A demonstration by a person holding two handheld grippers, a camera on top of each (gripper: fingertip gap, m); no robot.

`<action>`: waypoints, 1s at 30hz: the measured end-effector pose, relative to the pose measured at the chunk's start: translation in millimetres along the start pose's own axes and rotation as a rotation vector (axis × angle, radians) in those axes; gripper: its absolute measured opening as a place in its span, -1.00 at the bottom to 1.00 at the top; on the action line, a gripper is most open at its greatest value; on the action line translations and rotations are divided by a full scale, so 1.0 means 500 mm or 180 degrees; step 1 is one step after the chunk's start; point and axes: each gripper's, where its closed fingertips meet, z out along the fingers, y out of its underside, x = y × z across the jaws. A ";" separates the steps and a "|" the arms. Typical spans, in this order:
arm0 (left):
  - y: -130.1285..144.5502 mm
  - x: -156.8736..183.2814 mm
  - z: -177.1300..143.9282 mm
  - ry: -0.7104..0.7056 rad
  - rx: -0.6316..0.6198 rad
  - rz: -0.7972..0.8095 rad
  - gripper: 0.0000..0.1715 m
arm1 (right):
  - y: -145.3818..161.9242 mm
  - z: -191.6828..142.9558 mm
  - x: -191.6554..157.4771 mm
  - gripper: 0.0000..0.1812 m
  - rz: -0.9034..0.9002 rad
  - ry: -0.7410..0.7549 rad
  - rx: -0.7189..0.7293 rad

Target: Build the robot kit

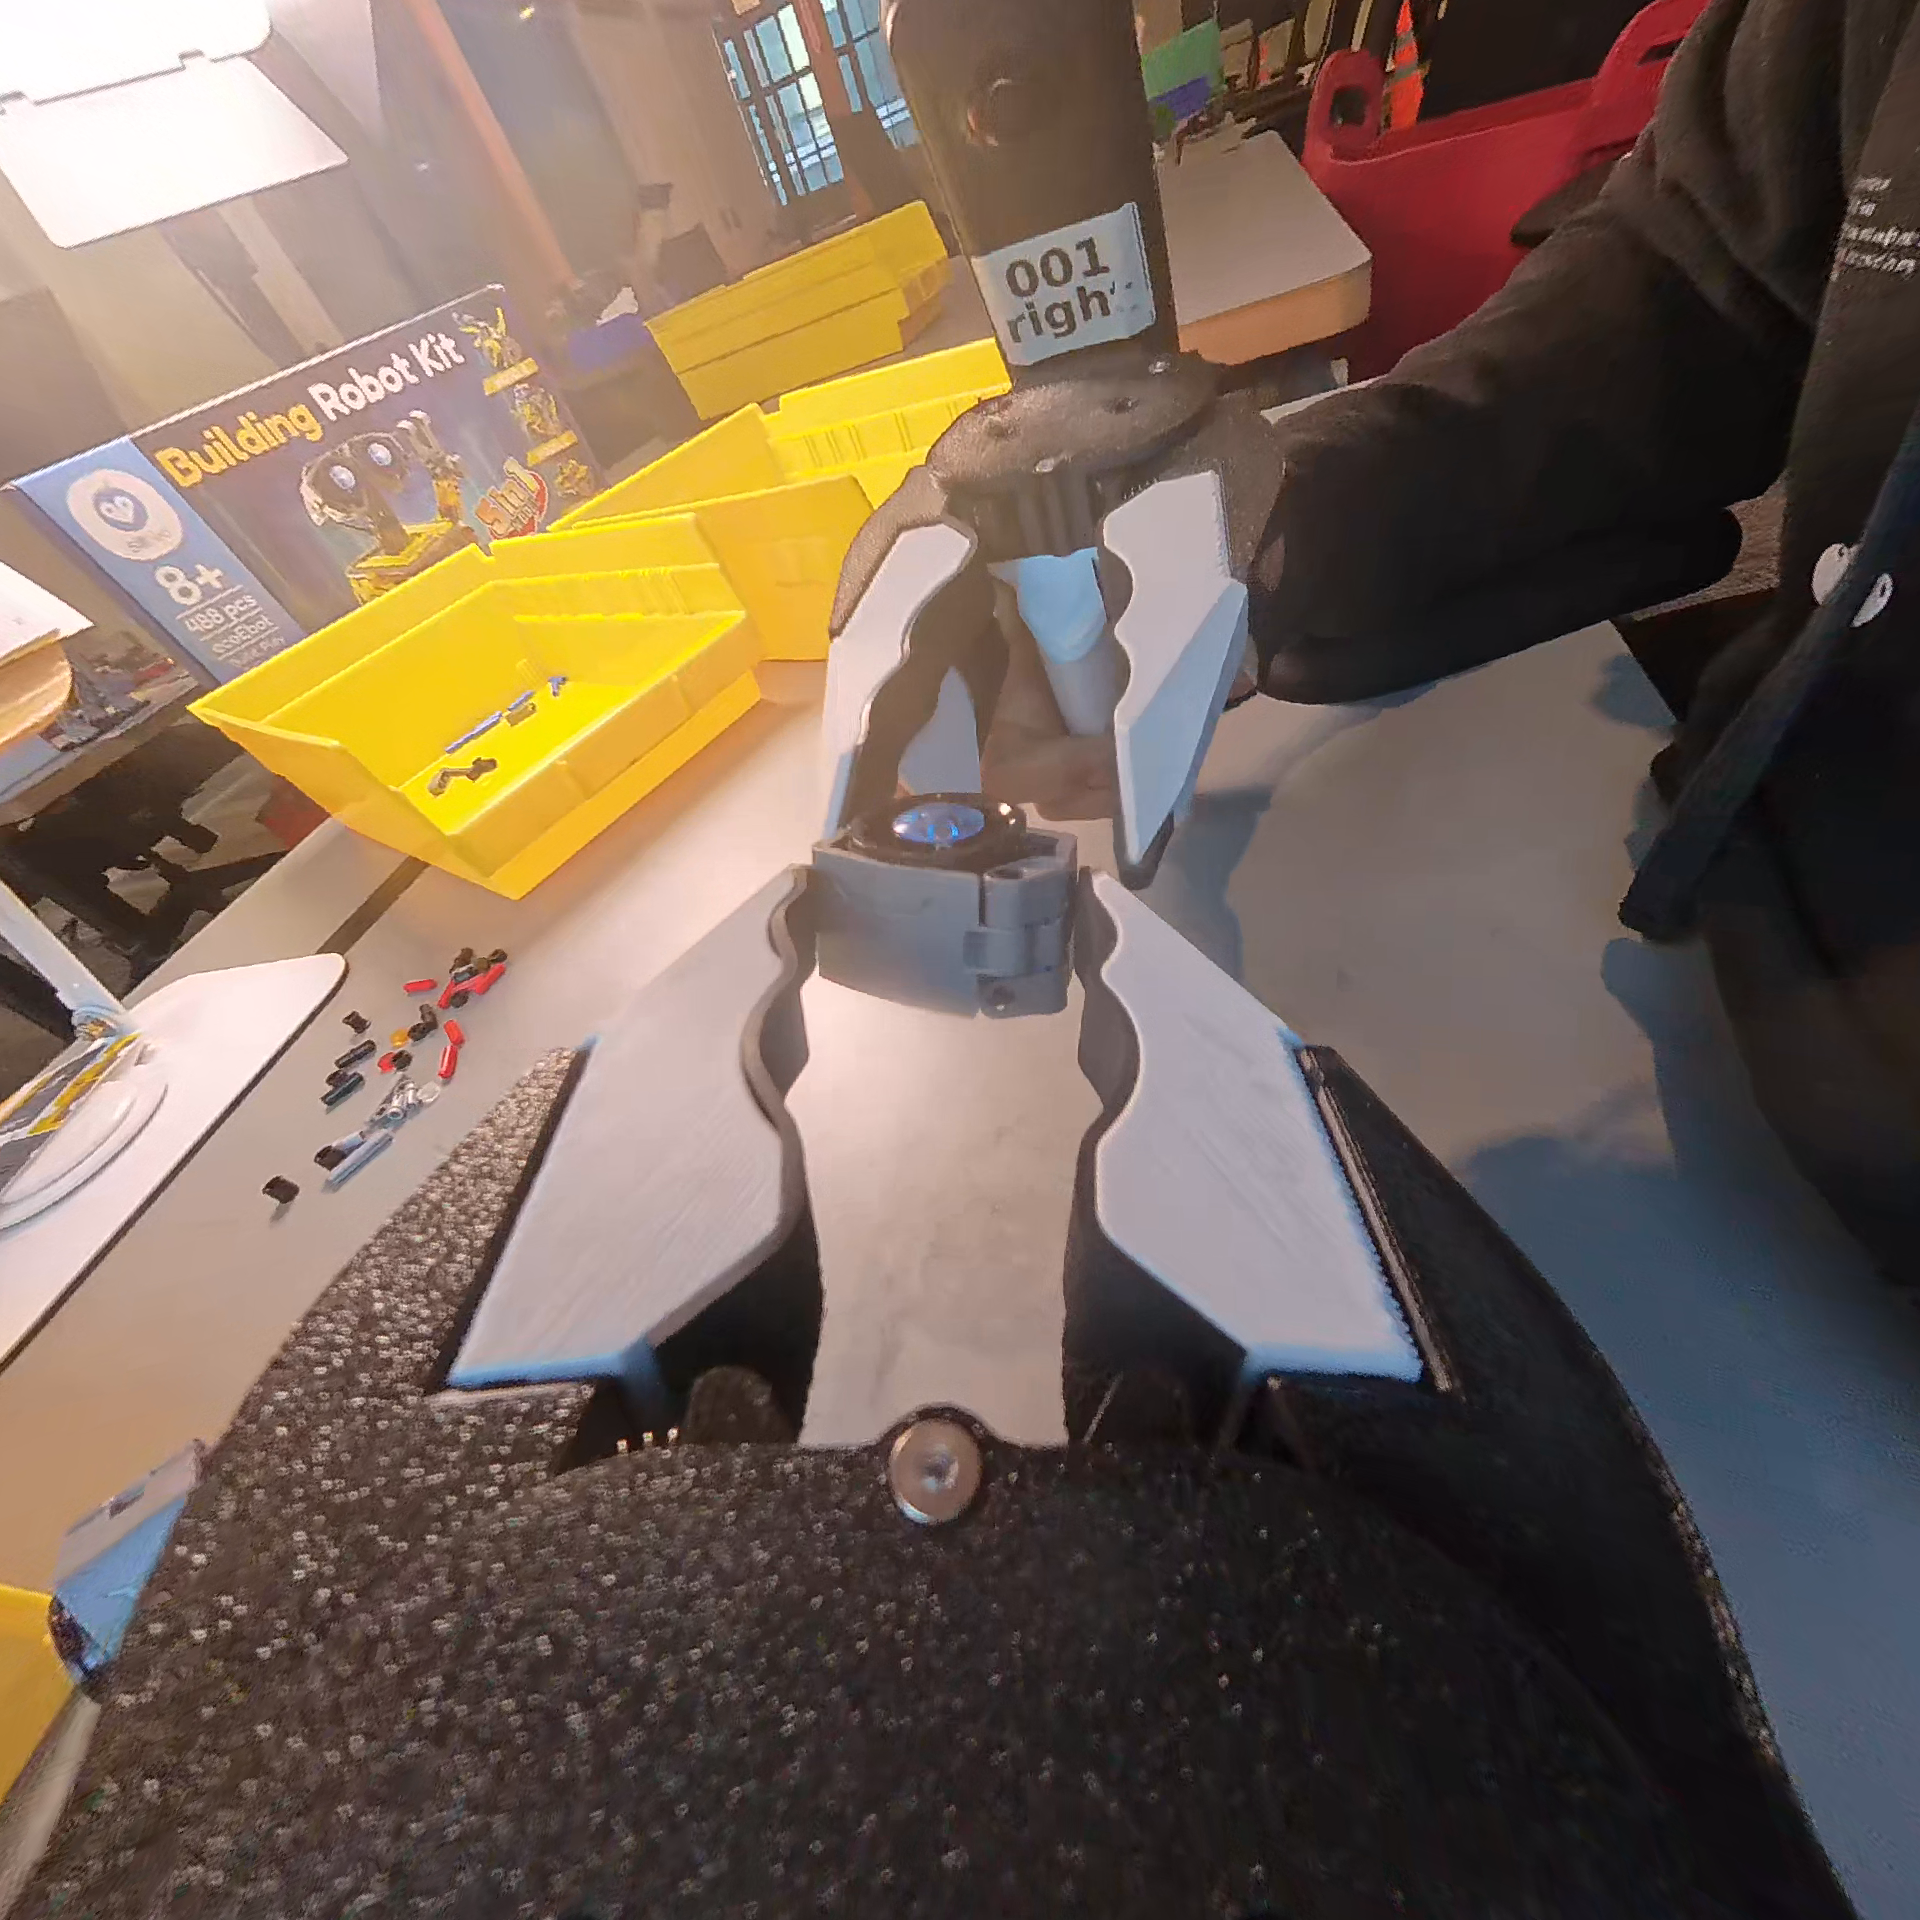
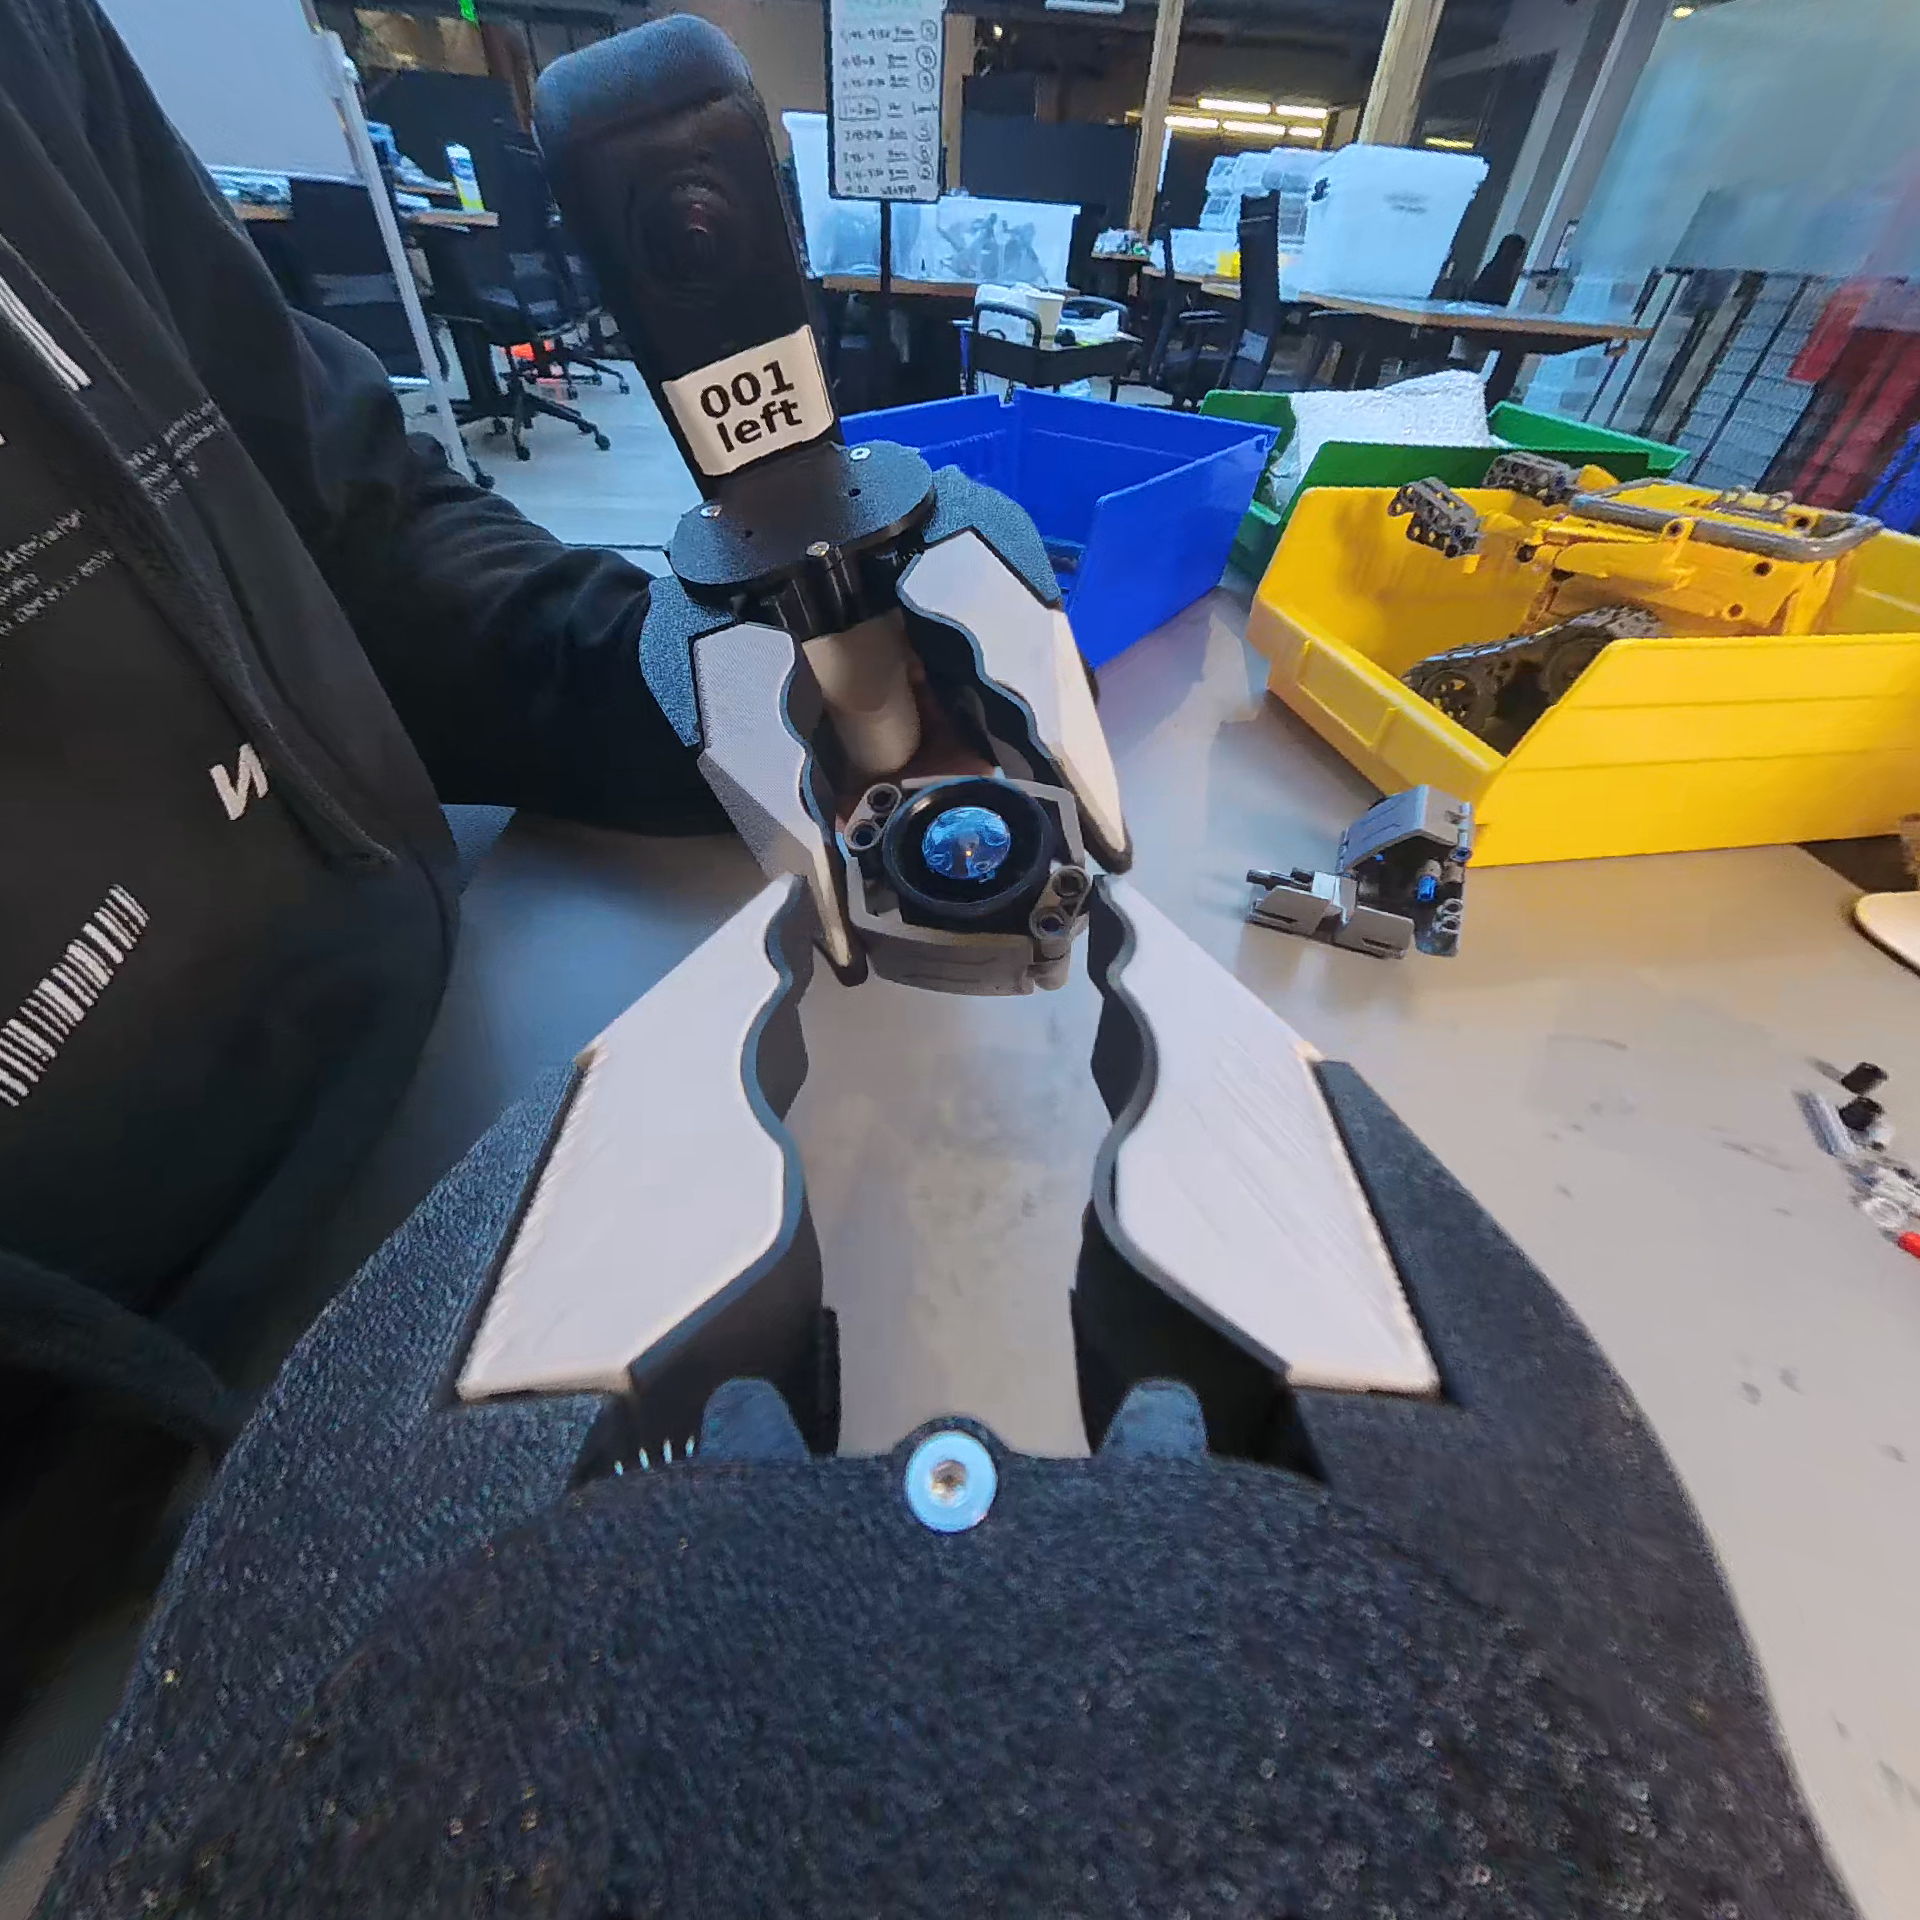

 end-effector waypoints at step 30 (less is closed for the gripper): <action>0.057 -0.025 -0.018 0.0144 -0.0397 -0.0401 -0.58 | 0.030 -0.025 0.053 -0.62 0.0166 0.0189 -0.0181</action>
